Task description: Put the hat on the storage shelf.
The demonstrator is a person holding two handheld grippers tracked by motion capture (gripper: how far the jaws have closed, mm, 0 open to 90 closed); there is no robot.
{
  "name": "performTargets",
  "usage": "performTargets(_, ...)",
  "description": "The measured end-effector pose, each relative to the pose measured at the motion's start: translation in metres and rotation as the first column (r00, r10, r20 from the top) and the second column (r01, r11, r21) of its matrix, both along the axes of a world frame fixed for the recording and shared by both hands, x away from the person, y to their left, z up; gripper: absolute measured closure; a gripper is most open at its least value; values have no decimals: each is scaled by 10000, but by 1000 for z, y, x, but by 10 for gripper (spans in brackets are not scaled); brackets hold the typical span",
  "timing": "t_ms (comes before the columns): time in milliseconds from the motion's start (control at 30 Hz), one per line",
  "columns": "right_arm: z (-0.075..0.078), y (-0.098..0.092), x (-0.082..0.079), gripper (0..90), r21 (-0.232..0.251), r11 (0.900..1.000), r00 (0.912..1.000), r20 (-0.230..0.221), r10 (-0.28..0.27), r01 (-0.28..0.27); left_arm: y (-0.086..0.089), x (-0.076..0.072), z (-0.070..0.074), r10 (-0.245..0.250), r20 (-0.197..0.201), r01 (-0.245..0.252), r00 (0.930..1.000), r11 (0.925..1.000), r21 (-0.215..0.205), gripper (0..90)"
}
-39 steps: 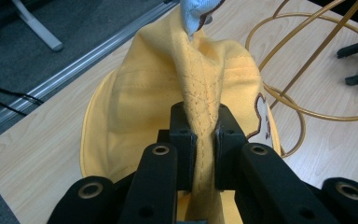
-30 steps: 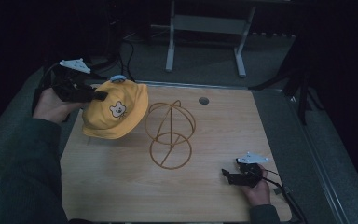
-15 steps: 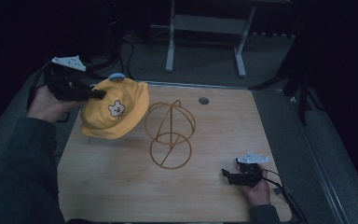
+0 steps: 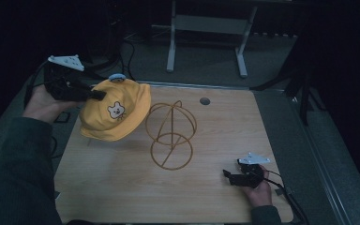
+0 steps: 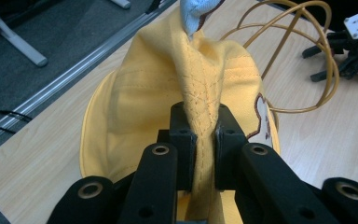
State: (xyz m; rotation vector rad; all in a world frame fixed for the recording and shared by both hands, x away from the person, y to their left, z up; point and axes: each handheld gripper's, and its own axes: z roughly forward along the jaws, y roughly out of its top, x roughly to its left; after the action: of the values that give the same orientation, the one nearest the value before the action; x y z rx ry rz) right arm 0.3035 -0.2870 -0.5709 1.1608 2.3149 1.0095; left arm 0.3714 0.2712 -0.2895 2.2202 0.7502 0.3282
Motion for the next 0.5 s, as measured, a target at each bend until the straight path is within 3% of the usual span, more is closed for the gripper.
performTargets(500, 0, 0, 0, 203, -1, 10000, 10000, 4, 2, -2, -5, -3, 7, -569, 94, 569, 9983, 9983, 94, 812)
